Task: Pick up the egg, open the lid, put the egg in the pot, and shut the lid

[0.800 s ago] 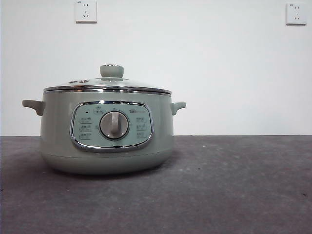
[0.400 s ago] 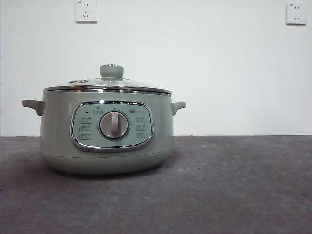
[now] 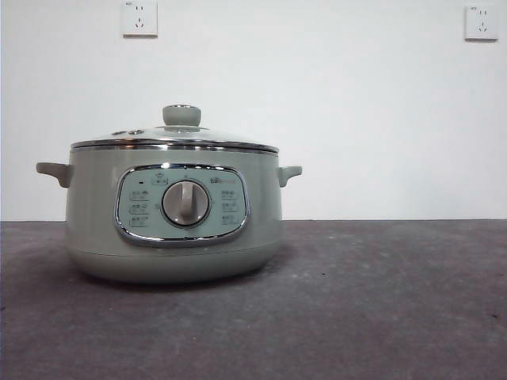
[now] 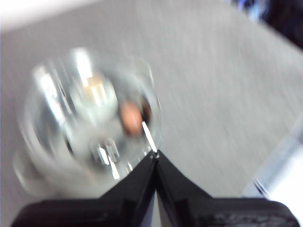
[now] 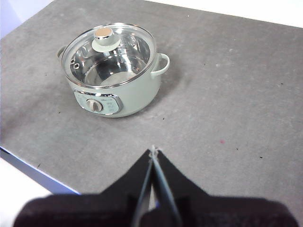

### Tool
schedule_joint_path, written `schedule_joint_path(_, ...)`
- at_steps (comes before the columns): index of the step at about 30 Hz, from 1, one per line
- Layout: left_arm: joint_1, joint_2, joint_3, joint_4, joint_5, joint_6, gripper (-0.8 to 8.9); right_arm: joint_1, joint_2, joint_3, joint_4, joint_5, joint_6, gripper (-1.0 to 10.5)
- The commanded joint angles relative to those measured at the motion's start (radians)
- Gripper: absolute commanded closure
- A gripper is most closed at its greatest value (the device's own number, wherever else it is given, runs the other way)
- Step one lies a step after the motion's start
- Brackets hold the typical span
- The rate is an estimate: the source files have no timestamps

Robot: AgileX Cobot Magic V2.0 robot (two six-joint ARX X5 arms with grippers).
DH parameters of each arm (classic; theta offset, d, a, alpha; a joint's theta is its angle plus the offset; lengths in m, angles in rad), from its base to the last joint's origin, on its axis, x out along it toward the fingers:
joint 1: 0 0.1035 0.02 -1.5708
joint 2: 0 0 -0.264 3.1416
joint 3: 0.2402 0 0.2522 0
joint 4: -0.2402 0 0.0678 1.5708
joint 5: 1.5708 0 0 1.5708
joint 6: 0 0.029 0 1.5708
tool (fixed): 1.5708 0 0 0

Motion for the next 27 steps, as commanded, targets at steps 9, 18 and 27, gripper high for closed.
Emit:
schedule_joint_path(9, 0.259, -0.144, -0.055, 0.211, -0.021, 0.250, 8.16, 0.001, 0.000, -0.006, -0.023, 0.004, 0.010, 9.4)
schedule_joint_path(18, 0.420, -0.436, -0.531, 0.616, -0.022, 0.274, 8.16, 0.001, 0.000, -0.006, -0.023, 0.004, 0.010, 9.4)
schedule_joint_path(27, 0.441, -0.687, -1.078, 0.937, -0.034, 0.138, 8.16, 0.001, 0.000, -0.006, -0.023, 0.004, 0.010, 9.4)
